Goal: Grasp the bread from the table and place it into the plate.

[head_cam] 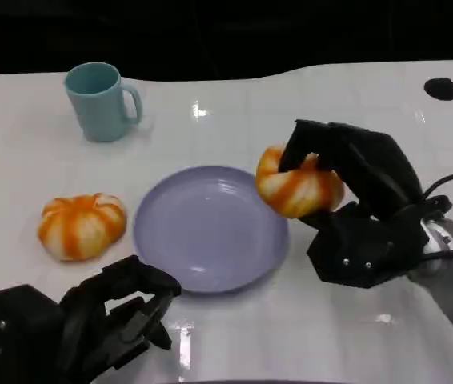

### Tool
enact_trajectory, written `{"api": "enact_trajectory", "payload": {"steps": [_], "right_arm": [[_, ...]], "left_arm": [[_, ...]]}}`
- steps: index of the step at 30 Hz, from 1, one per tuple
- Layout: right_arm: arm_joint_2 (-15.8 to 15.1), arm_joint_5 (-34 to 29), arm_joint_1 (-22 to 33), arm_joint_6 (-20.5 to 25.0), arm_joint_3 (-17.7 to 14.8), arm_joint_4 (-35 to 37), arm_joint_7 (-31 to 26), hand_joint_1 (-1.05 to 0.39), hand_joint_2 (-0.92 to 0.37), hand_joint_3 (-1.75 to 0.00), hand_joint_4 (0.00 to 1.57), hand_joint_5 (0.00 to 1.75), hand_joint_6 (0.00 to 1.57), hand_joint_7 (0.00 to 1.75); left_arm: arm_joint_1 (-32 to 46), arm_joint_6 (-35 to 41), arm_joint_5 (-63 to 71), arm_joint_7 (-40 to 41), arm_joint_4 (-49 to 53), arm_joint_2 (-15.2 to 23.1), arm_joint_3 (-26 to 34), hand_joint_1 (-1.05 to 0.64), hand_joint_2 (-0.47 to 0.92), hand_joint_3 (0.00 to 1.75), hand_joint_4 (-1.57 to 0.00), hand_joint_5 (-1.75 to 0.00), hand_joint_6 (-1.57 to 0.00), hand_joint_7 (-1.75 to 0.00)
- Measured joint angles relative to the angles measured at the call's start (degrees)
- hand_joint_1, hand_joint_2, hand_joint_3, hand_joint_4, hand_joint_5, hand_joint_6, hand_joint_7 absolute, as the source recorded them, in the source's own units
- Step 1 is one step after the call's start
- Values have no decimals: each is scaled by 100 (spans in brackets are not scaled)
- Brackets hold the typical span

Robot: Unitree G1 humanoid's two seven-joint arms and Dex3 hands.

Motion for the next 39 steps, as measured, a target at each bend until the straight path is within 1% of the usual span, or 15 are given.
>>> {"api": "enact_trajectory", "payload": {"steps": [6,14,22,23,24,25,26,27,28,29,30,32,33,36,39], "right_arm": [[257,-16,-236,-174,116,269,131,-9,-27,-138,97,175,73,175],[748,-136,-847,-432,366,1327,77,-15,-26,-132,95,175,71,175],[1175,-304,-1234,-439,554,2205,-118,-16,-30,-127,93,175,69,175],[1208,-305,-1271,-430,557,2284,-120,-16,-31,-127,93,175,70,170],[1239,-305,-1298,-424,562,2348,-121,-15,-32,-128,92,175,74,156],[1262,-316,-1323,-401,578,2408,-121,-15,-33,-124,90,175,79,134],[1285,-332,-1345,-342,604,2458,-121,-16,-38,-111,83,172,80,102],[1313,-336,-1364,-263,622,2517,-102,-19,-48,-91,74,166,80,78],[1339,-323,-1377,-176,627,2553,-13,-23,-59,-71,65,149,78,55],[1360,-312,-1401,-49,628,2600,154,-30,-73,-49,46,110,71,31],[1363,-314,-1416,72,645,2625,309,-33,-81,-35,45,87,70,19],[1345,-353,-1436,253,746,2636,561,-48,-90,-25,23,53,51,4],[1326,-400,-1444,307,801,2625,645,-53,-91,-24,17,47,45,2],[1238,-557,-1457,457,977,2517,954,-64,-92,-27,3,37,29,0],[1131,-566,-1450,623,1006,2243,1235,-72,-92,-30,0,29,21,0]], "left_arm": [[-52,101,-5,27,6,-2,6,-43,92,48,-61,-175,-63,-136],[-147,139,-2,53,8,-30,-2,-41,92,49,-62,-175,-63,-137],[-86,76,8,53,-11,-70,-65,-40,92,51,-61,-175,-62,-136],[-68,68,8,52,-13,-70,-66,-40,92,51,-61,-175,-62,-136],[-48,55,7,52,-13,-70,-67,-41,92,51,-61,-175,-63,-136],[-33,32,6,51,-13,-70,-69,-41,92,50,-62,-175,-63,-135],[-23,13,6,50,-13,-69,-70,-41,92,50,-62,-175,-63,-135],[-17,-2,6,49,-13,-68,-70,-41,92,50,-62,-175,-63,-135],[-11,-9,2,49,-13,-68,-72,-42,92,50,-62,-175,-63,-134],[-6,-10,1,49,-16,-68,-74,-42,92,50,-62,-175,-63,-134],[3,-10,-1,49,-20,-69,-79,-42,92,50,-62,-175,-63,-134],[20,-10,-1,49,-21,-69,-86,-43,92,49,-62,-175,-64,-133],[20,-10,-1,49,-23,-69,-93,-43,92,49,-62,-175,-64,-133],[20,-10,0,49,-24,-68,-109,-43,92,49,-62,-175,-64,-133],[20,-13,0,49,-25,-65,-120,-43,92,48,-62,-175,-64,-133]]}}
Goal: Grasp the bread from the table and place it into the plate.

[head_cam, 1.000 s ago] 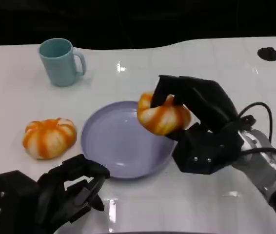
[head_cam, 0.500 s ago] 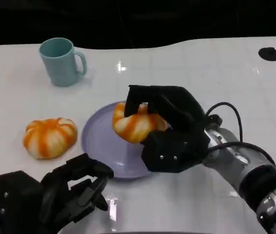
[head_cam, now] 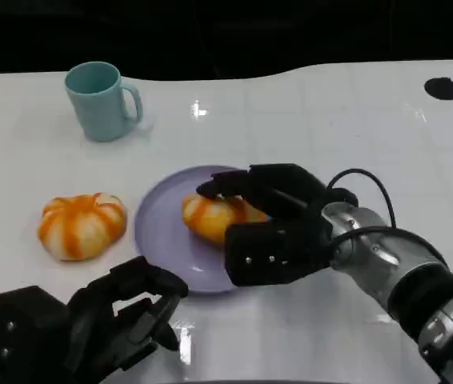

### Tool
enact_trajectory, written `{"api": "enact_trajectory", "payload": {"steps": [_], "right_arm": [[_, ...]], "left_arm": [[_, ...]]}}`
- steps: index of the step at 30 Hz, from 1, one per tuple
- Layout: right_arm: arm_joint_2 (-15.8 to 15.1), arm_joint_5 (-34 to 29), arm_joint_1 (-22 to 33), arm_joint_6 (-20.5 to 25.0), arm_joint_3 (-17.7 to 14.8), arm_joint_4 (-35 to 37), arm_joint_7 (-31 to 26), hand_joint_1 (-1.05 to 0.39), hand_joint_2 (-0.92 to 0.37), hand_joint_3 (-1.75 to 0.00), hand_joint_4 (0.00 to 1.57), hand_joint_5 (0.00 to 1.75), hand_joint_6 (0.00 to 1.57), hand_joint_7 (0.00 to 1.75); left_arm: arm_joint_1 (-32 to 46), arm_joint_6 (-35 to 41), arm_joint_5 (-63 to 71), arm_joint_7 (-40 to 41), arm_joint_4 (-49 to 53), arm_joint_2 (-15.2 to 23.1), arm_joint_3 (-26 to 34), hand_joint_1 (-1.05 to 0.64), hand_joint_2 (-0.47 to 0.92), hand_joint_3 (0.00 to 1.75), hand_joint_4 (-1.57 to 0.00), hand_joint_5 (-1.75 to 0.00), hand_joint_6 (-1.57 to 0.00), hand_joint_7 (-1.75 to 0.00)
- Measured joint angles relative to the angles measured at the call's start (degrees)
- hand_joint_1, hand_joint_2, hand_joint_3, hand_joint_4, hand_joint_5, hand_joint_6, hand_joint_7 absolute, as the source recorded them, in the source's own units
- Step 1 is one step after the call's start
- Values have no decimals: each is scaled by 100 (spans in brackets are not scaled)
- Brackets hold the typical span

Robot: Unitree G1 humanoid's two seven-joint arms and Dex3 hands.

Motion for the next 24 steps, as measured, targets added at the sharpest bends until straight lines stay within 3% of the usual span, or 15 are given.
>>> {"api": "enact_trajectory", "payload": {"steps": [5,12,20,24], "right_arm": [[-235,10,135,181,3,-702,431,-76,-92,-32,0,26,19,0],[-703,285,795,260,-120,-1986,1096,-71,-92,-31,3,32,22,1],[-1180,1127,1950,294,-734,-3768,1622,-58,-92,-24,13,40,29,5],[-1338,1625,2520,279,-1047,-4293,1764,-50,-92,-19,21,46,35,7]], "left_arm": [[0,0,-2,0,-4,-1,-3,-43,92,48,-63,-175,-64,-133],[8,-2,8,3,-40,-2,-25,-42,92,49,-61,-175,-65,-133],[23,-2,-2,2,-70,-1,-48,-41,92,50,-62,-175,-64,-133],[27,-2,-6,3,-69,-4,-41,-42,92,49,-63,-175,-65,-133]]}}
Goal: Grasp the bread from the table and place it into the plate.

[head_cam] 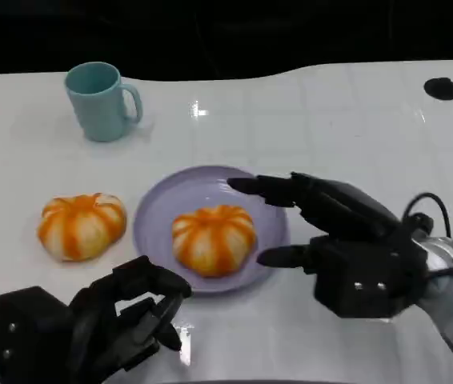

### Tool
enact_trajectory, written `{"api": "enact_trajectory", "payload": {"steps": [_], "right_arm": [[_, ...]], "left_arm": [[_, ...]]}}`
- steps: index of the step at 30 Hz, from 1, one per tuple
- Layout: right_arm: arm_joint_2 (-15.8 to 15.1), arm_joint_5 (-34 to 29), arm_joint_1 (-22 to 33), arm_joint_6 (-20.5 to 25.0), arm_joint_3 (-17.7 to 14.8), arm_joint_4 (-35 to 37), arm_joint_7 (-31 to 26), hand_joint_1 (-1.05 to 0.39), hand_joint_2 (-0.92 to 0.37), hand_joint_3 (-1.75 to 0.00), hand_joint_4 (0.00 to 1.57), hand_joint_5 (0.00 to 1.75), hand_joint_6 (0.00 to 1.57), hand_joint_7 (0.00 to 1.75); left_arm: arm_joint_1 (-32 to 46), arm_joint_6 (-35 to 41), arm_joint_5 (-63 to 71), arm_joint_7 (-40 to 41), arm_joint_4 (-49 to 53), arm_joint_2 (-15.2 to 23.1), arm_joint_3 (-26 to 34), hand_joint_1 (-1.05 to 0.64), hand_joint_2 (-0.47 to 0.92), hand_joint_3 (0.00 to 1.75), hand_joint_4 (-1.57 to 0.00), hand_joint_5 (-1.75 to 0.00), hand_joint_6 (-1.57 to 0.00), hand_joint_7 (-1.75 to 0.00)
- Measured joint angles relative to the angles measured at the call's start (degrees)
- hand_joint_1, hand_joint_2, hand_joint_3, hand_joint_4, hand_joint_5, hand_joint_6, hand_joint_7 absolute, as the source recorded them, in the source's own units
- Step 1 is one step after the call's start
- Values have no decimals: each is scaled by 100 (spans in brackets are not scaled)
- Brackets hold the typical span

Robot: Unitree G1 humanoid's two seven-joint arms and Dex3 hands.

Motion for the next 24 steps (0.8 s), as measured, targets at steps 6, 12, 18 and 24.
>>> {"api": "enact_trajectory", "payload": {"steps": [6,12,18,24], "right_arm": [[70,1002,894,-104,-567,-604,23,-26,-92,-23,36,105,68,25],[188,1763,1600,-156,-934,-1007,58,-19,-66,-84,51,139,55,105],[177,2016,2026,-417,-1129,-1221,162,-12,-57,-109,68,147,66,129],[4,2019,2524,-189,-1263,-1742,268,-15,-54,-118,75,156,72,140]], "left_arm": [[7,-1,3,0,3,1,7,-43,92,49,-63,-175,-65,-132],[-7,-8,-13,-7,38,11,23,-43,92,49,-63,-175,-65,-132],[-11,-8,-48,-13,106,11,52,-44,92,47,-64,-175,-67,-129],[-15,-8,-44,-12,109,13,56,-45,92,47,-63,-175,-67,-129]]}}
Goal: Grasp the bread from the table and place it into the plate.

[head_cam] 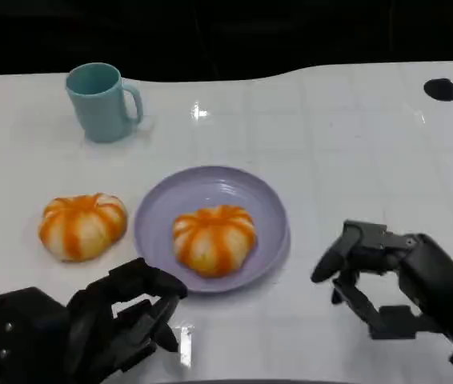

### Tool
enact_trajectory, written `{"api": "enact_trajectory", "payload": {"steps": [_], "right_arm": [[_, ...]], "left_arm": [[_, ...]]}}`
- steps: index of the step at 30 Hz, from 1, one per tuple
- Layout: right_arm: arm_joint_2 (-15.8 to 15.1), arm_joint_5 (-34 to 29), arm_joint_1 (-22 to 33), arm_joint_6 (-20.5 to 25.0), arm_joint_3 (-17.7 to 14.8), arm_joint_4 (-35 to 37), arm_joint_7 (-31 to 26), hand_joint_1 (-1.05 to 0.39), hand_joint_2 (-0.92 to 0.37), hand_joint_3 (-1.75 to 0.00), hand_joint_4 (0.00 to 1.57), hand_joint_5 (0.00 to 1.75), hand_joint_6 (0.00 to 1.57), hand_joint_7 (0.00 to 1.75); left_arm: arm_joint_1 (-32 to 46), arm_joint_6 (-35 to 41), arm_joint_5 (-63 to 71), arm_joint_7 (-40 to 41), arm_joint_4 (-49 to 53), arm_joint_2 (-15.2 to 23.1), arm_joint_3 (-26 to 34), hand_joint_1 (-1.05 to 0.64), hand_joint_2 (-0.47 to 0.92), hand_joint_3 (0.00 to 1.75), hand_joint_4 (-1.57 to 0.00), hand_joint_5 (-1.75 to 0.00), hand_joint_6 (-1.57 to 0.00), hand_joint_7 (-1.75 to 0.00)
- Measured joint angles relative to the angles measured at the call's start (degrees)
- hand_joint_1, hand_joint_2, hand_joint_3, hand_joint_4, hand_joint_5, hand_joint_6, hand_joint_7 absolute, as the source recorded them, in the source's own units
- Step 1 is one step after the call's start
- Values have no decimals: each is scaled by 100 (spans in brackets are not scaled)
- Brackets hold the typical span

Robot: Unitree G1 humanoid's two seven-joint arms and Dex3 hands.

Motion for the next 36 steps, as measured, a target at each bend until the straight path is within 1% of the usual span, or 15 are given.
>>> {"api": "enact_trajectory", "payload": {"steps": [5,11,15,17,19,23,29,32,36], "right_arm": [[-160,-17,428,286,-35,-432,58,-19,-58,-109,74,172,68,140],[-229,-39,826,524,-166,-799,34,-25,-65,-97,71,175,67,140],[-217,-53,1014,709,-208,-953,-105,-26,-67,-95,72,175,67,143],[-195,-94,1037,714,-209,-960,-189,-27,-67,-95,75,175,66,147],[-160,-194,1037,647,-209,-901,-298,-27,-66,-95,76,175,66,148],[-135,-428,1030,257,-205,-593,-469,-28,-66,-95,80,175,65,151],[-124,-623,972,-106,-205,-226,-599,-28,-65,-96,81,175,66,152],[-125,-719,930,-241,-205,-116,-657,-26,-63,-100,83,175,67,156],[-125,-855,902,-329,-201,-42,-697,-25,-61,-101,84,175,67,156]], "left_arm": [[-3,0,-5,-3,8,5,15,-45,92,46,-62,-175,-67,-128],[-2,0,-3,-2,7,32,48,-47,92,46,-62,-173,-67,-128],[-4,1,-7,-3,7,46,62,-46,92,46,-62,-174,-67,-128],[-4,1,-18,-7,7,48,69,-46,92,45,-62,-174,-66,-127],[-7,-3,-27,-42,21,58,83,-46,92,45,-62,-175,-66,-128],[-7,-22,-30,-88,81,81,124,-44,92,45,-62,-175,-66,-127],[-8,-42,-30,-120,84,97,142,-44,92,47,-61,-175,-65,-127],[-8,-115,-31,-124,107,107,150,-43,92,46,-61,-175,-65,-127],[-8,-212,-57,-171,188,112,178,-44,92,45,-62,-174,-66,-126]]}}
